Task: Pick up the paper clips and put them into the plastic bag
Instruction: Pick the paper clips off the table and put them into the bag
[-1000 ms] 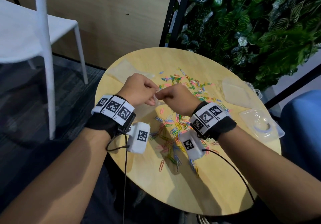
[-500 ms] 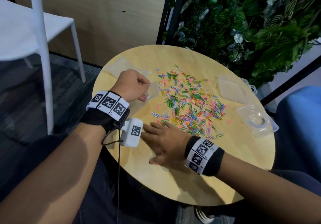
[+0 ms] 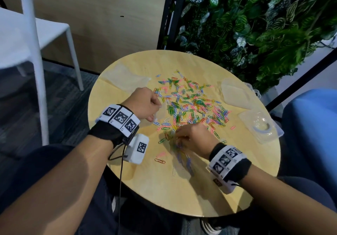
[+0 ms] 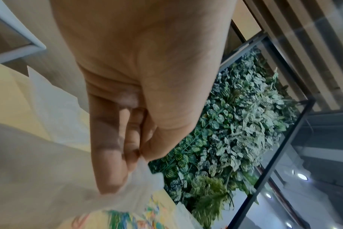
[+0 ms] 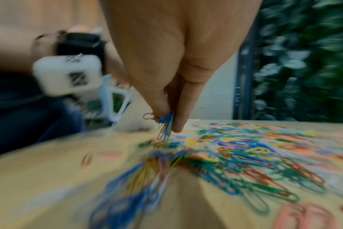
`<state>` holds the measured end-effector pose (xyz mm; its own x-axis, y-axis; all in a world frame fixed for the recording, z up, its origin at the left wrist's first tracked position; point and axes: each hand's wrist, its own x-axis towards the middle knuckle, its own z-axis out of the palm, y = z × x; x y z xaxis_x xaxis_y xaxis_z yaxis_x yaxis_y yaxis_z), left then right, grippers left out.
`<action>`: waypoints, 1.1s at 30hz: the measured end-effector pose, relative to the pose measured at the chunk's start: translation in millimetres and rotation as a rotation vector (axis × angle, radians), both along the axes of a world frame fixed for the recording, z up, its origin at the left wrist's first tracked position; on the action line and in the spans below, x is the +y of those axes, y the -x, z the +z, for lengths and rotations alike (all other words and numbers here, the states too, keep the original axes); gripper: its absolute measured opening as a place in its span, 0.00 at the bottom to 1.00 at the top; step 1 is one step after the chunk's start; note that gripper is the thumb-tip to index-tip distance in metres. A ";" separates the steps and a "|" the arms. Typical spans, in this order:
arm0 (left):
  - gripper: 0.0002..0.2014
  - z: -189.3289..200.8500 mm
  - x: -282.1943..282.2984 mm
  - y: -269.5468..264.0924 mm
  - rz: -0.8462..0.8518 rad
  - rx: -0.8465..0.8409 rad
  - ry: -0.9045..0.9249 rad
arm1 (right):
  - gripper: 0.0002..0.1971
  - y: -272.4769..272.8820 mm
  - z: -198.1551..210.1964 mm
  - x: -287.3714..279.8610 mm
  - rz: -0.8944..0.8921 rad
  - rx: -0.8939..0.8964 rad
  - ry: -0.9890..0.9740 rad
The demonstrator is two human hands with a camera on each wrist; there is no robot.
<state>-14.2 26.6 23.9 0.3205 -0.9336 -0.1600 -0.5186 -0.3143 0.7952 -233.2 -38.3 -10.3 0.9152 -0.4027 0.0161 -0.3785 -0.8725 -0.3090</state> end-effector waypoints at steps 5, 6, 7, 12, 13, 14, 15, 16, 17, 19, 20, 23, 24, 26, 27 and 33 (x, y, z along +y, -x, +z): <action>0.10 -7.5 -5.2 18.0 -0.096 -0.071 -0.051 | 0.08 25.1 11.2 -40.2 -0.596 -0.388 -0.617; 0.10 -8.5 -7.3 20.2 -0.096 -0.076 -0.052 | 0.09 24.7 11.3 -41.2 -0.655 -0.470 -0.799; 0.10 -9.6 -9.0 22.5 -0.093 -0.077 -0.051 | 0.10 22.3 10.6 -40.2 -0.697 -0.533 -0.954; 0.09 -15.2 -16.7 44.3 -0.058 -0.056 0.047 | 0.09 3.0 -2.2 -31.9 -0.720 -0.593 -1.298; 0.08 -16.5 -17.6 49.4 -0.053 -0.052 0.074 | 0.08 -0.8 -4.4 -31.8 -0.725 -0.603 -1.332; 0.08 -17.9 -18.9 53.4 -0.048 -0.049 0.094 | 0.08 -4.6 -6.1 -32.2 -0.730 -0.606 -1.363; 0.08 -19.3 -20.3 56.3 -0.046 -0.042 0.103 | 0.08 -7.1 -7.0 -33.4 -0.728 -0.595 -1.388; 0.07 -20.4 -21.5 58.2 -0.047 -0.028 0.109 | 0.09 -8.4 -6.7 -34.5 -0.716 -0.567 -1.399; 0.07 -21.6 -22.6 59.3 -0.049 -0.016 0.115 | 0.10 -8.8 -6.6 -36.3 -0.704 -0.528 -1.395; 0.07 -22.7 -24.1 60.7 -0.059 -0.010 0.124 | 0.10 -8.9 -4.8 -40.4 -0.686 -0.457 -1.390; 0.07 -23.1 -24.5 62.0 -0.070 -0.008 0.124 | 0.11 -8.8 -4.0 -42.2 -0.681 -0.447 -1.418; 0.09 -23.2 -24.4 67.5 -0.114 0.007 0.117 | 0.15 -6.0 -2.4 -44.8 -0.691 -0.471 -1.597; 0.09 -23.9 -24.4 69.3 -0.124 0.023 0.115 | 0.15 -5.2 -1.4 -44.0 -0.694 -0.486 -1.643; 0.09 -24.5 -24.3 71.5 -0.134 0.052 0.112 | 0.14 -2.2 -1.9 -41.5 -0.655 -0.472 -1.620; 0.09 -24.4 -24.2 71.7 -0.139 0.054 0.109 | 0.14 -0.7 -2.9 -38.9 -0.628 -0.453 -1.569; 0.09 -21.9 -21.1 69.1 -0.160 0.098 0.090 | 0.03 3.4 -11.6 -27.1 -0.622 -0.361 -0.895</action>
